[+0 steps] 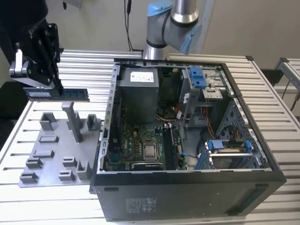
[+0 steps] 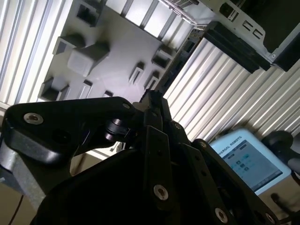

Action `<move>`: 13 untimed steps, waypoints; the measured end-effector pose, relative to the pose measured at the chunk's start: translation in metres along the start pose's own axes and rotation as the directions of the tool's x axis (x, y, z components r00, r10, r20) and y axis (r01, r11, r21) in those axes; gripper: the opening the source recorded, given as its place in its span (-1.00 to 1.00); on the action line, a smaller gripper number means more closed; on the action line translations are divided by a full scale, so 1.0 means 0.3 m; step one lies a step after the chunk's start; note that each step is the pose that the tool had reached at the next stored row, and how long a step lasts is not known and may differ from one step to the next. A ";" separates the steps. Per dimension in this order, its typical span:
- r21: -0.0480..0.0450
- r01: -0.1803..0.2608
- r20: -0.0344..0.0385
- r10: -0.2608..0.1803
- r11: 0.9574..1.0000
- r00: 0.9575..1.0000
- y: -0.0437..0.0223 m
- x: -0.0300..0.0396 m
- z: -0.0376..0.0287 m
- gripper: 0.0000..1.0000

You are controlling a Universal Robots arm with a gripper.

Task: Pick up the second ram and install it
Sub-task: 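Pick up the second ram and move it above second insertion slot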

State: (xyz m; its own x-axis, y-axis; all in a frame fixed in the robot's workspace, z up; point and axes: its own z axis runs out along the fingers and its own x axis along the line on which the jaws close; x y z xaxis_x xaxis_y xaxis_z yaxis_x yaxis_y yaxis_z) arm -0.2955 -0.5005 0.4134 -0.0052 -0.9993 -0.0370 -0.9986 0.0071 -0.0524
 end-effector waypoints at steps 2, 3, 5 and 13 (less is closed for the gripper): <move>0.000 0.000 0.000 0.000 1.000 1.000 -0.016 0.000 0.001 -0.72; 0.000 0.000 0.000 0.000 1.000 1.000 -0.024 0.000 0.001 -0.72; 0.000 0.000 0.000 0.000 1.000 1.000 -0.042 0.000 0.002 -0.72; -0.007 0.000 0.000 0.000 1.000 1.000 -0.116 -0.001 0.006 -0.72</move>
State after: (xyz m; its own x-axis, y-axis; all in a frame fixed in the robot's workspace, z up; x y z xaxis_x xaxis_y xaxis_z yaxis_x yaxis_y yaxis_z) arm -0.2607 -0.5005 0.4134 -0.0054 -0.9993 -0.0369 -0.9989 0.0071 -0.0458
